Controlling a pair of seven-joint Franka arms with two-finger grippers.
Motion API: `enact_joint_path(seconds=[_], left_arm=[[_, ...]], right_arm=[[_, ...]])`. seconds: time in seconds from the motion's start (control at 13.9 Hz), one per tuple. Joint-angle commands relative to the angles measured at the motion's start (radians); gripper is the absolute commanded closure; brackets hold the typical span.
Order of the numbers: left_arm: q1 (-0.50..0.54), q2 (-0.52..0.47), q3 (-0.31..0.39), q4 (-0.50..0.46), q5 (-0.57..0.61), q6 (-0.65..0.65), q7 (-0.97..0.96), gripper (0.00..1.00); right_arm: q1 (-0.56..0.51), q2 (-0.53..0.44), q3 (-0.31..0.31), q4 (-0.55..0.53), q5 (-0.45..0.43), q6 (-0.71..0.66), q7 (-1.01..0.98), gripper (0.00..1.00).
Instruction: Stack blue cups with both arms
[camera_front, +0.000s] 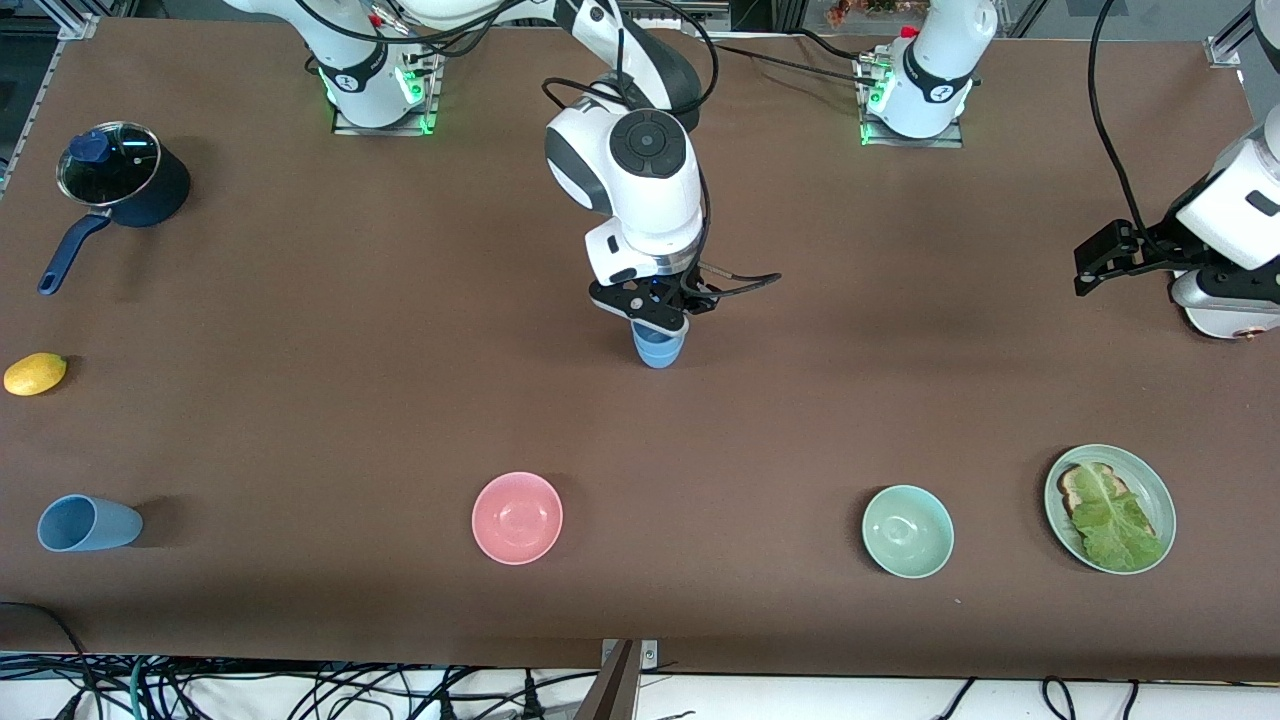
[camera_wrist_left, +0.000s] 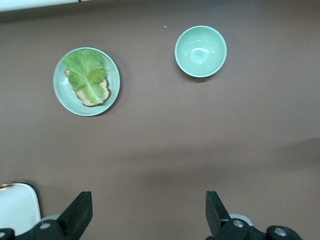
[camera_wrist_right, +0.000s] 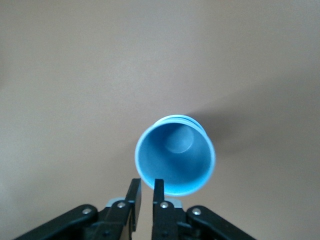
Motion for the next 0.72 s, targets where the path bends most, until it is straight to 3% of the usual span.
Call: enact_joint_path(seconds=[0.0,0.29,0.65], left_arm=[[-0.02,-0.012,0.011,-0.002,0.024,0.021,-0.008,0.0],[-0.015,-0.012,0.011,-0.009,-0.002,0.019,-0.014,0.0],[-0.018,-0.003,0.013,-0.008,0.002,0.018,-0.017,0.0]], right_arm=[[0.004,-0.011,-0.006,-0.01,-0.014,0.012,0.007,0.62],[-0.025,-0.056,-0.006,-0.02,-0.015,-0.007,-0.004,0.33],[-0.106,-0.213,-0.003,-0.154,-0.004,-0.065,-0.144,0.03]])
